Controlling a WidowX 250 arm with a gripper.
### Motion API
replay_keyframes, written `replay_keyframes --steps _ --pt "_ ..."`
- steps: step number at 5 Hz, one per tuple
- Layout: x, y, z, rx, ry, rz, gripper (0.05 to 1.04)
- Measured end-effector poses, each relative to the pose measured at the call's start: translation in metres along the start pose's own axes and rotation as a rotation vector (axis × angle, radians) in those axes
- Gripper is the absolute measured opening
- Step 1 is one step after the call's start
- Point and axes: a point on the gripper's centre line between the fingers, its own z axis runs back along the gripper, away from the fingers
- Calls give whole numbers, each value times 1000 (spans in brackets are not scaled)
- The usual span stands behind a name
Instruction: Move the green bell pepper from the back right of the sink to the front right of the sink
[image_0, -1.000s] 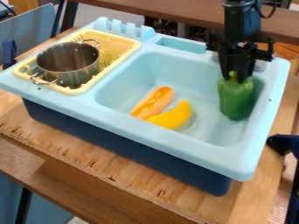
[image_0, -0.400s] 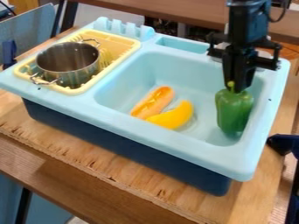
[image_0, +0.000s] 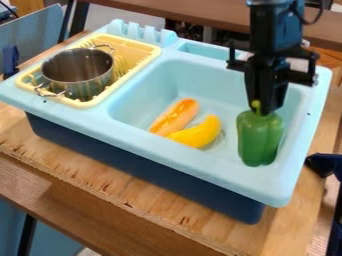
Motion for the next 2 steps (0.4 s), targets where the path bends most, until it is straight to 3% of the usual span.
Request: replay_keyframes --steps 2 --pt "-9 2 -21 -16 64 9 80"
